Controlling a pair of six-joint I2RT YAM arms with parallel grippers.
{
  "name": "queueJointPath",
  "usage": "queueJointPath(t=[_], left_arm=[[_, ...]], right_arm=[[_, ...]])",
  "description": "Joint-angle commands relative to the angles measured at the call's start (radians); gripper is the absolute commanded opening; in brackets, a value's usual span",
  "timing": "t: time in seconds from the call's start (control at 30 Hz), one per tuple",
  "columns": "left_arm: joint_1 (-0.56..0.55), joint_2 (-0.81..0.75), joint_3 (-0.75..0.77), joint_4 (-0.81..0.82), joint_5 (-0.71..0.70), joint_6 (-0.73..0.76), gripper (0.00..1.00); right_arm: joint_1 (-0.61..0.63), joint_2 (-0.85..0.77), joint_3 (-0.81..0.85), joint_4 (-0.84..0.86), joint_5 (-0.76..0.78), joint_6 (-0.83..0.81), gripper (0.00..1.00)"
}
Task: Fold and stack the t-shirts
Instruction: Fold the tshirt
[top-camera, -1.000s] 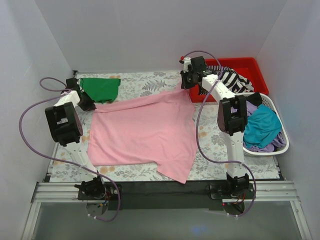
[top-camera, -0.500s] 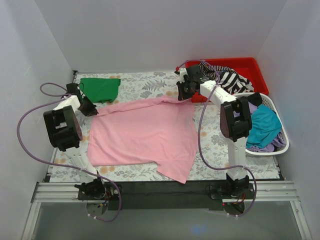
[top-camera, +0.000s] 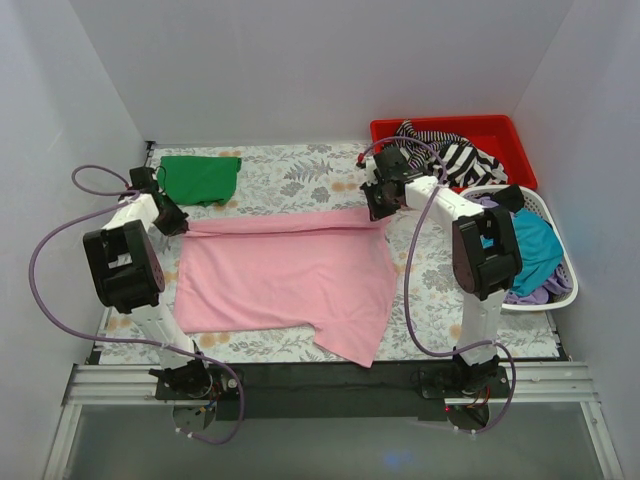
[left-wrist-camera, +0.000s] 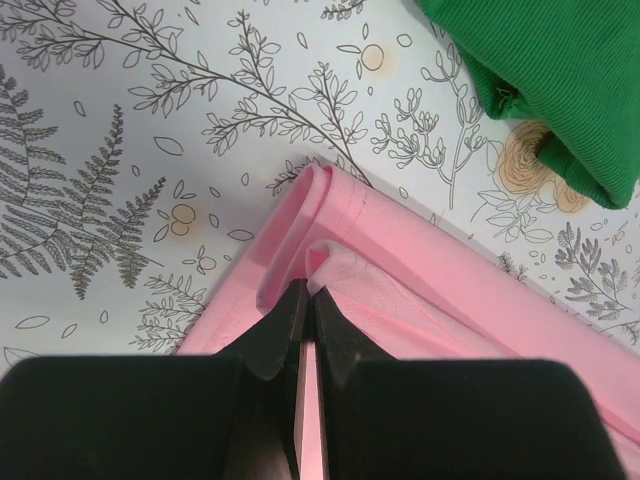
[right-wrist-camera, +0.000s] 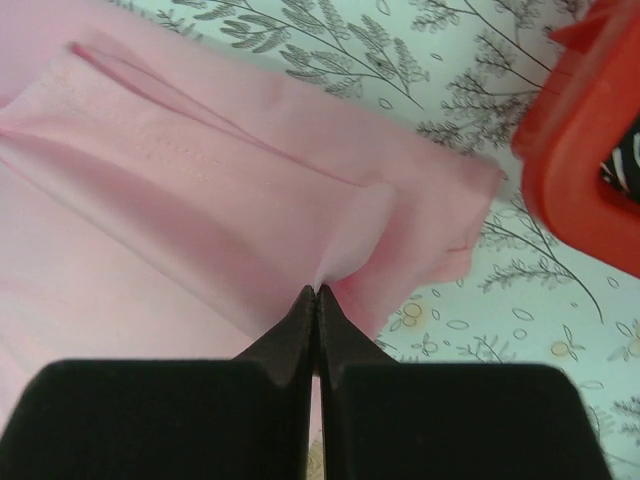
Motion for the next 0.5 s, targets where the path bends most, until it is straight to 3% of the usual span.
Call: queueJointPath(t=[0.0,0.47], left_arm=[[0.009,-0.056,0.019,-0.007,-0.073,-0.002,0.0],[0.012,-0.091,-0.032,-0.022,-0.087,0.024,0.0]], right_arm=[[0.002,-0.053,-0.027,0.017,0.135,0.021,0.01],[0.005,-0.126,-0.126,0.039,0.142,0.081,0.01]])
